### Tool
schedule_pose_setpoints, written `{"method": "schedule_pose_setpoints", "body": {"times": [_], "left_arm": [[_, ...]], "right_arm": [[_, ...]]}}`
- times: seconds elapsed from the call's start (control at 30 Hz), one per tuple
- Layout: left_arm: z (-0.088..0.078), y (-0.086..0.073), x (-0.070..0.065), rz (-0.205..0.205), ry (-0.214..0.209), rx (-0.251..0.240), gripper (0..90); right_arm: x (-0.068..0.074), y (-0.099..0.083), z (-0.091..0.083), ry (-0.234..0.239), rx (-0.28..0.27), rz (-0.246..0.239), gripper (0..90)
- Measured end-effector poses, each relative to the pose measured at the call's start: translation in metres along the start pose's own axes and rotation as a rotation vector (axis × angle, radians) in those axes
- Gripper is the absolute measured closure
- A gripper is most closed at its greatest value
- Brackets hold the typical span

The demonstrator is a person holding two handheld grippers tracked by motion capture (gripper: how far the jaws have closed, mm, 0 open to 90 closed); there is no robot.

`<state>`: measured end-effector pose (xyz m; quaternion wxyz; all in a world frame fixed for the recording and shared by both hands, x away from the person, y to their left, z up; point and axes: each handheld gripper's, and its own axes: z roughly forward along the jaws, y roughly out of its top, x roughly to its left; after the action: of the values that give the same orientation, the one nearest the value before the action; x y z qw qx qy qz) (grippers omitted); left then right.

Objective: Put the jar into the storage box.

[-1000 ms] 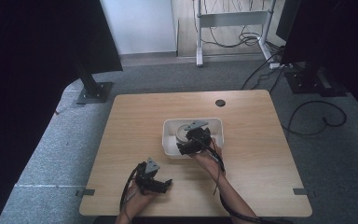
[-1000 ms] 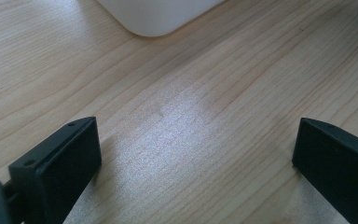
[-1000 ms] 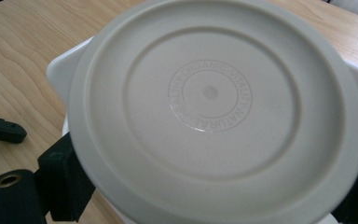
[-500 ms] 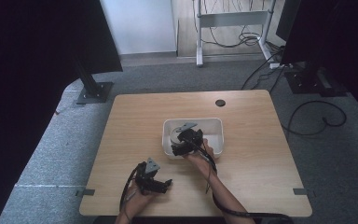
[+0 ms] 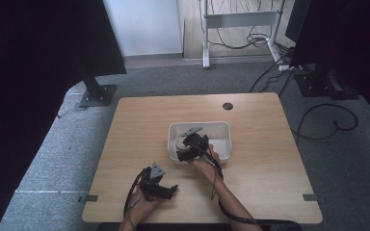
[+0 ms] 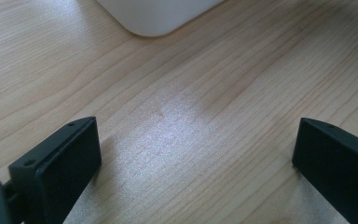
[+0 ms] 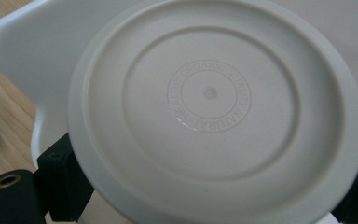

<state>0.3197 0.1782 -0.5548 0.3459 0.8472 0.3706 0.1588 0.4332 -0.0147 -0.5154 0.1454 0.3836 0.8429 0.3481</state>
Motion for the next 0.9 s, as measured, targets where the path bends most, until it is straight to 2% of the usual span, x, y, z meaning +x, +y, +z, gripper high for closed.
{"method": "schedule_pose_setpoints", "body": {"times": [0.13, 0.2, 0.6, 0.9], "left_arm": [[0.000, 0.000, 0.000, 0.001, 0.000, 0.001, 0.7], [0.000, 0.000, 0.000, 0.001, 0.000, 0.001, 0.8], [0.000, 0.000, 0.000, 0.002, 0.001, 0.001, 0.8], [0.000, 0.000, 0.000, 0.001, 0.000, 0.001, 0.8]], "right_arm": [[-0.002, 0.000, -0.001, 0.027, -0.008, 0.008, 4.9], [-0.002, 0.000, -0.001, 0.037, 0.000, -0.004, 3.5], [0.001, 0.000, -0.014, 0.020, -0.020, -0.047, 2.7], [0.001, -0.004, -0.031, 0.038, -0.042, -0.063, 3.8]]}}
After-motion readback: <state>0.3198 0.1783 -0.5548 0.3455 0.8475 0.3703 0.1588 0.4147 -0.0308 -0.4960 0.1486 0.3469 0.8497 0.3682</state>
